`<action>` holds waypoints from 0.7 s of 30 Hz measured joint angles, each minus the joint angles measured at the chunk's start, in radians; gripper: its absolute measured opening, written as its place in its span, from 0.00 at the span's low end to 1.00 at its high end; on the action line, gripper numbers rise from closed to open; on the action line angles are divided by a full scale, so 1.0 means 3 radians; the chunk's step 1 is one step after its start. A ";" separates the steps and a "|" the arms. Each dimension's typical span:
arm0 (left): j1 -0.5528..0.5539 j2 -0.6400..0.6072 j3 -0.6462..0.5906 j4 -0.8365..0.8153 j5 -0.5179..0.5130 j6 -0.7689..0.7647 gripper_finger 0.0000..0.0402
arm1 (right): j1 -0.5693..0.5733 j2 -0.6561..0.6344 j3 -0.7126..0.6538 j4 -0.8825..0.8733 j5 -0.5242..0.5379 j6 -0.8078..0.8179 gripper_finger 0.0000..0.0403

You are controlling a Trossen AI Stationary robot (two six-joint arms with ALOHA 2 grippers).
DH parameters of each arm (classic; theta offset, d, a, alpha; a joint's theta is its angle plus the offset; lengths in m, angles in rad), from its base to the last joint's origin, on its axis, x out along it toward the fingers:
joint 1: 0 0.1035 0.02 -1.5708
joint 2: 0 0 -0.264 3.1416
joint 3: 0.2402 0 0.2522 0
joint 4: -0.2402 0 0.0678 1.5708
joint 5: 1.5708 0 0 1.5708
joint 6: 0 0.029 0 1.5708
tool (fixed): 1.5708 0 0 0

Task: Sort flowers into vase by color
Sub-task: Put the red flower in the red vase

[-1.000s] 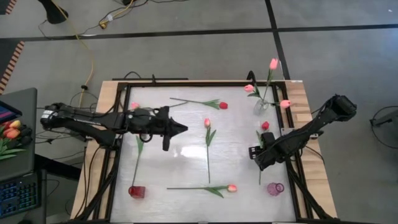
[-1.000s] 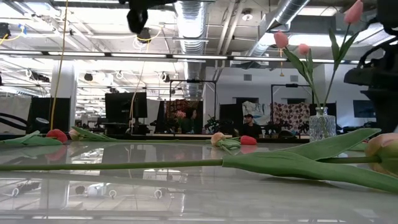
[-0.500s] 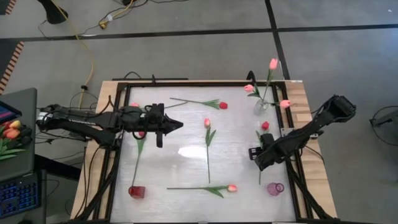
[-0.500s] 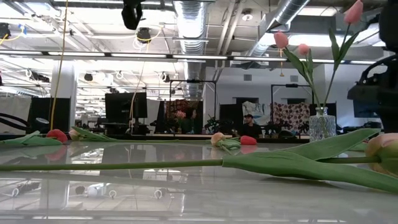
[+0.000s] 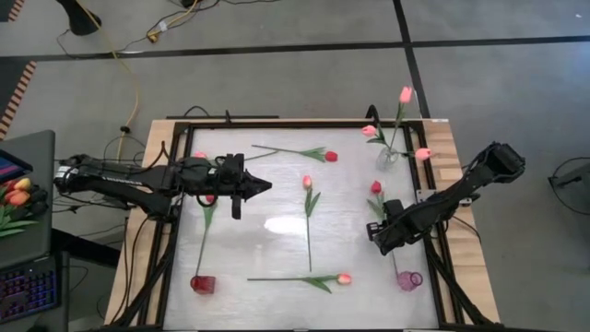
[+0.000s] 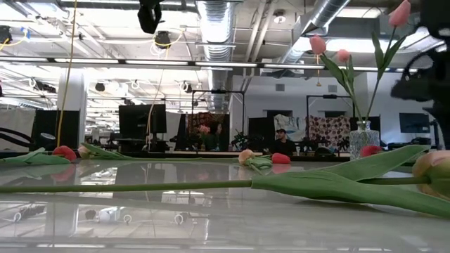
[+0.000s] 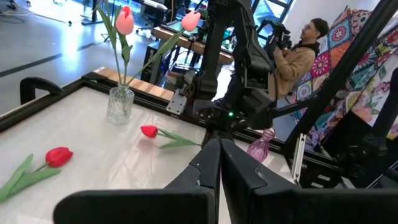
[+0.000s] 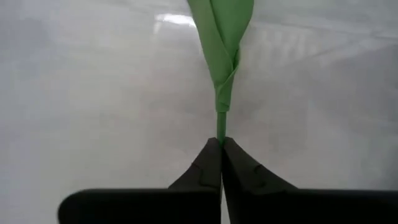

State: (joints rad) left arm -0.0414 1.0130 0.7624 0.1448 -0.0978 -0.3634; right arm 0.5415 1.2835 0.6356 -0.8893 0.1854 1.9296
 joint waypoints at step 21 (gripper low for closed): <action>0.0000 0.0001 0.0000 0.0000 0.0253 -0.0173 0.00 | -0.0004 -0.0004 0.1570 0.0402 0.2032 -0.2634 0.05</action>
State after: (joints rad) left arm -0.0414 1.0134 0.7624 0.1448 -0.0220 -0.4152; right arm 0.5404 1.2823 1.1065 -0.7688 0.7950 1.1394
